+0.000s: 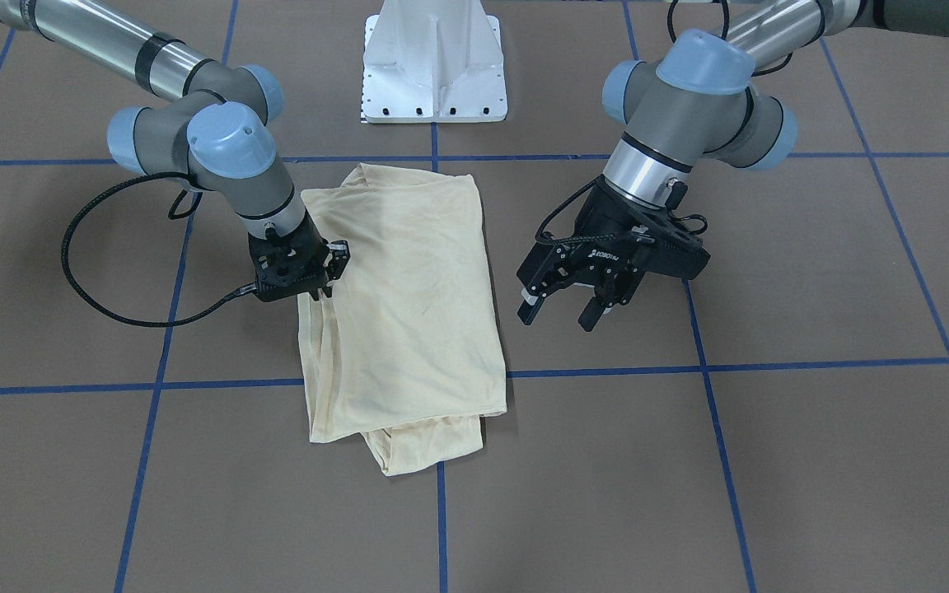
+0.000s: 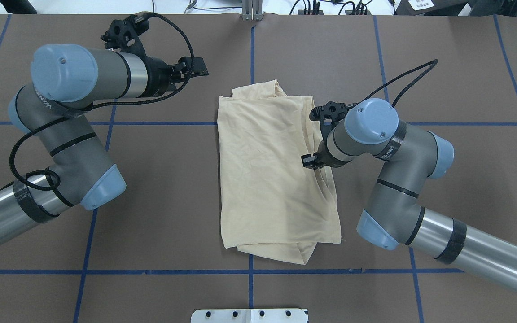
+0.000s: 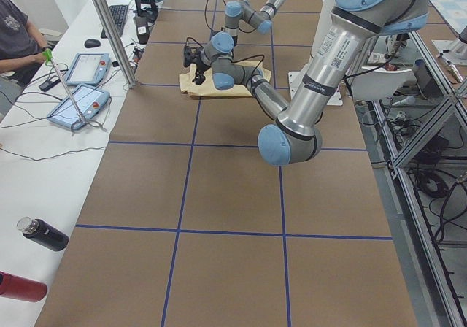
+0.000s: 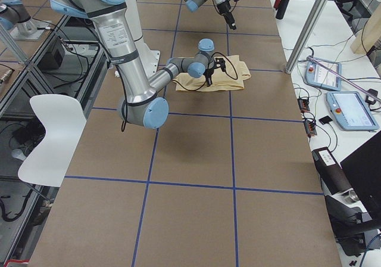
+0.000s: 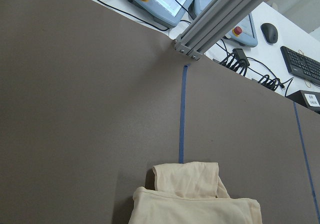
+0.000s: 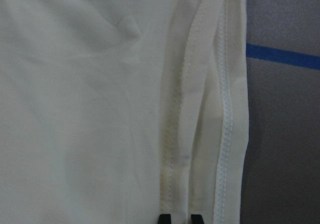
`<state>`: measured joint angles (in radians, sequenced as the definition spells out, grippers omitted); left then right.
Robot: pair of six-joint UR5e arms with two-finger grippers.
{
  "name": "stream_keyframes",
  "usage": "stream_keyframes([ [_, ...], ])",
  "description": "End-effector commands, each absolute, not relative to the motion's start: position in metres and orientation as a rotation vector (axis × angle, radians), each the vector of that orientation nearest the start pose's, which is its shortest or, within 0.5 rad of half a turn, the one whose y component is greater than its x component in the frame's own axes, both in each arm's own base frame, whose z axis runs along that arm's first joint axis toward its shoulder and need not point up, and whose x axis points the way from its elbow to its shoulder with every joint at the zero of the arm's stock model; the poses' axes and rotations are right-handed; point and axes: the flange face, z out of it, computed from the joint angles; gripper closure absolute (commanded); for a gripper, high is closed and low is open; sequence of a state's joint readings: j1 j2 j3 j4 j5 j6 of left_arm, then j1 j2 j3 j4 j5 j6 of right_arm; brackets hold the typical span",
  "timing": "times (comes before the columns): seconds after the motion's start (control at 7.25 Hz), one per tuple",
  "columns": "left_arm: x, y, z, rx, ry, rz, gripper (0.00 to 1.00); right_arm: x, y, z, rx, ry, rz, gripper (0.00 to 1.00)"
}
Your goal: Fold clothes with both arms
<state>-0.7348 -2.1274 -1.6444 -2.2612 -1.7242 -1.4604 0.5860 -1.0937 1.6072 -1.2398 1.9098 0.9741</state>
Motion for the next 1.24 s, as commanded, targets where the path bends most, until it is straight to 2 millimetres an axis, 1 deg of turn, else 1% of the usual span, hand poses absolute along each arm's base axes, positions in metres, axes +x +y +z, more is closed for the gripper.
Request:
stream_keyframes([
  [0.0,0.4117,-0.5311,0.2188,0.426,1.268,-0.428,0.00,-0.5057,-0.4559,0.3359,0.200,-0.870,-0.153,0.75],
  [0.55,0.4102,-0.5296,0.2147,0.426,1.276,-0.428,0.00,-0.5068,-0.4568,0.3413,0.193,-0.858,-0.150,0.75],
  [0.83,0.4090,-0.5283,0.2124,0.426,1.279,-0.426,0.00,-0.5079,-0.4563,0.3412,0.191,-0.857,-0.150,0.83],
  [1.1,0.4090,-0.5283,0.2124,0.426,1.279,-0.426,0.00,-0.5080,-0.4563,0.3412,0.191,-0.857,-0.150,0.83],
])
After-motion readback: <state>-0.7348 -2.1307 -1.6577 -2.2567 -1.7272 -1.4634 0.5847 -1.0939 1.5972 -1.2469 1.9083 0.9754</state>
